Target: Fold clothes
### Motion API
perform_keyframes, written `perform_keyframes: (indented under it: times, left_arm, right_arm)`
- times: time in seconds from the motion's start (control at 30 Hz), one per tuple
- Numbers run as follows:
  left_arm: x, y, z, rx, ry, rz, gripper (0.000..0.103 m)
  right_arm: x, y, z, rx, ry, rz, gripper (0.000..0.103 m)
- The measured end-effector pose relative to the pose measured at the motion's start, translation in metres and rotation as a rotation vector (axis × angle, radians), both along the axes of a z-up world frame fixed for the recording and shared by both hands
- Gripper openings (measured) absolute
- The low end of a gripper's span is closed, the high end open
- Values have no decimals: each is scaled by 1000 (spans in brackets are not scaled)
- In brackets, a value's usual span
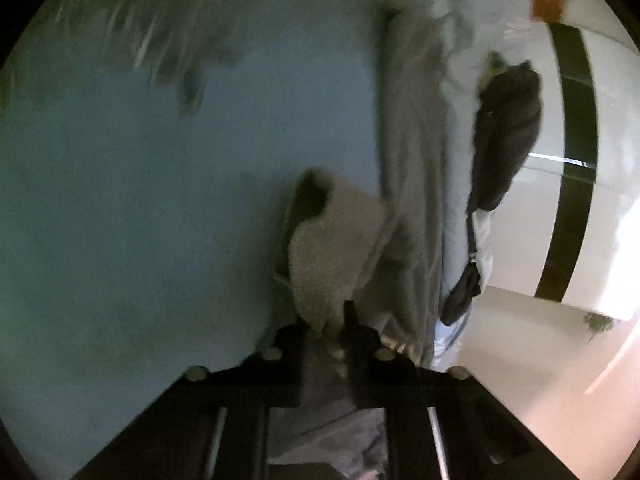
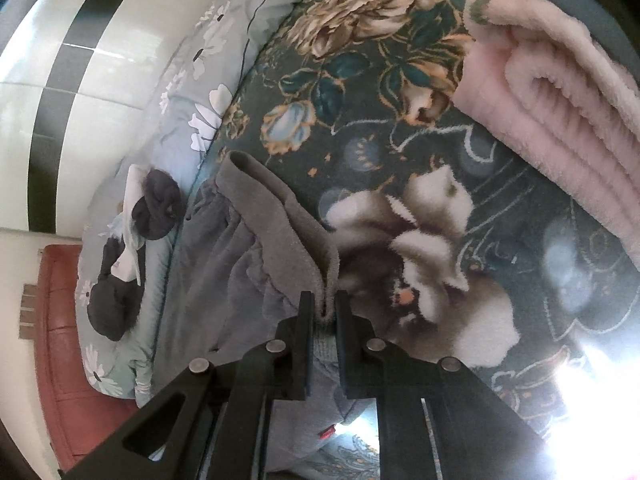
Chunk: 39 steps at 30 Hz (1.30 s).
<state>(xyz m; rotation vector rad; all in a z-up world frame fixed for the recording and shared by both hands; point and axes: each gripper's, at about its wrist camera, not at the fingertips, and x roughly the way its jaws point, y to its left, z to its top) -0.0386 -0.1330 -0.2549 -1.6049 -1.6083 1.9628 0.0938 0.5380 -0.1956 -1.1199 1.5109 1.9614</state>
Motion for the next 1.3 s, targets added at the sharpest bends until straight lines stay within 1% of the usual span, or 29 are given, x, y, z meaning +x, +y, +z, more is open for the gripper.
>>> perform_keyframes:
  times: [0.03, 0.3, 0.37, 0.43, 0.5, 0.53, 0.6, 0.73, 0.83, 0.87, 0.9, 0.93, 0.97, 1.03, 1.07, 1.13, 1.2, 1.3]
  left_arm:
    - [-3, -9, 9, -30, 29, 0, 12]
    - [-37, -138, 72, -313, 206, 85, 11]
    - [-43, -162, 78, -399, 208, 93, 11]
    - [-45, -172, 71, -433, 186, 83, 11]
    - [-48, -175, 56, -468, 139, 68, 11]
    - [-47, -178, 45, -475, 106, 59, 11]
    - [-44, -175, 28, -475, 68, 56, 11]
    - [-40, -171, 5, -447, -8, 101, 12]
    - [-34, -172, 2, -388, -11, 109, 13]
    - [-32, -173, 6, -373, -2, 107, 14]
    - [-30, -174, 9, -355, 8, 102, 16]
    - [-29, -174, 13, -346, 12, 95, 21]
    - [-28, -174, 16, -342, 10, 85, 31]
    - [-24, -172, 16, -329, -1, 74, 44]
    - [-22, -170, 15, -320, -8, 69, 49]
    - [-17, -164, 9, -302, -41, 53, 53]
    - [-13, -156, 1, -292, -80, 42, 53]
    - [-5, -148, 1, -312, -80, 60, 54]
  right_arm:
    - [0, 0, 0, 1, -5, 0, 11]
    - [0, 0, -1, 15, -34, -6, 11]
    - [1, 0, -3, 16, -44, -10, 11]
    - [2, 0, -6, 17, -56, -15, 11]
    - [3, 1, -9, 18, -71, -18, 11]
    - [4, 1, -10, 17, -76, -19, 12]
    - [6, 2, -11, 16, -81, -21, 12]
    - [9, 2, -10, 14, -86, -25, 12]
    - [13, 3, -5, 21, -81, -26, 14]
    - [15, 3, -3, 27, -80, -26, 19]
    - [18, 3, -1, 31, -77, -31, 21]
    - [22, 3, 0, 34, -73, -39, 25]
    - [26, 3, 1, 37, -69, -46, 29]
    - [34, 2, 1, 27, -55, -57, 32]
    - [36, 1, -1, 19, -48, -54, 34]
    - [37, -3, -8, -5, -43, -40, 35]
    - [35, -9, -17, -39, -37, -35, 35]
    - [29, -18, -33, -98, -27, -31, 35]
